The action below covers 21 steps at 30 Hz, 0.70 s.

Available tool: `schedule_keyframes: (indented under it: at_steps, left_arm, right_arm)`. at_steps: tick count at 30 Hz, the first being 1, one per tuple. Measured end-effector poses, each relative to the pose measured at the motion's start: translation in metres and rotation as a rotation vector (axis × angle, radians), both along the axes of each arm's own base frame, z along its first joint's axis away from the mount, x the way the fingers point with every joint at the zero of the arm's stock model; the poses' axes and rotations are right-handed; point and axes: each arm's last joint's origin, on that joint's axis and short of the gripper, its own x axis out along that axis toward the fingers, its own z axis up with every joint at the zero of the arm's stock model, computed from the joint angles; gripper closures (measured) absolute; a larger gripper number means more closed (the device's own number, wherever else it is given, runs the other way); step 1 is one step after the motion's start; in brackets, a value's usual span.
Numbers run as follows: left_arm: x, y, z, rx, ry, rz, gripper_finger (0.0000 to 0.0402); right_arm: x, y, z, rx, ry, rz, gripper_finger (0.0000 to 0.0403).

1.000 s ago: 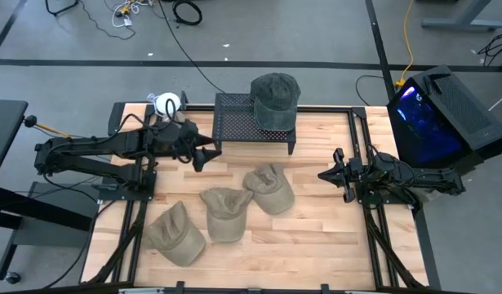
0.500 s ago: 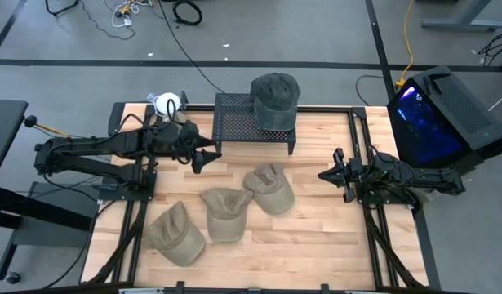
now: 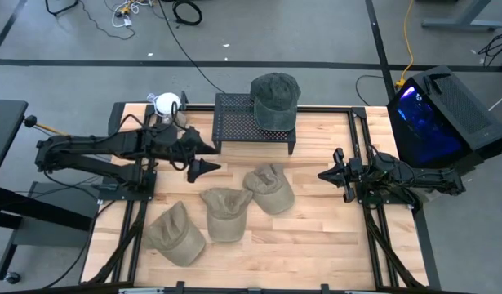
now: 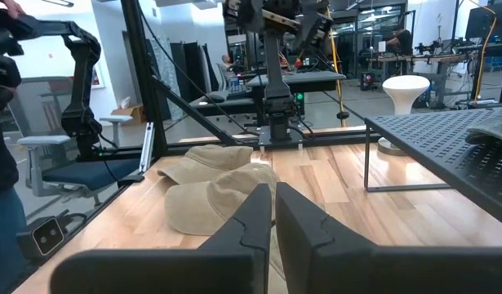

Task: Pick & Place hat
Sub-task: Put the middle brown cap on the shelf

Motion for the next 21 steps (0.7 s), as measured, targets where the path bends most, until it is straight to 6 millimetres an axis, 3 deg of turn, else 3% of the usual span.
schedule_keyframes:
  at_steps: [10,21]
  left_arm:
    - [0.011,-0.009,0.017,0.103,0.189,-0.039,0.0085]
    - [0.041,-0.027,0.006,0.327,0.34,-0.227,0.0085]
  right_arm:
    - [0.0,0.0,0.0,0.0,0.0,0.0,0.0378]
    - [0.0,0.0,0.0,0.0,0.0,-0.001,0.0378]
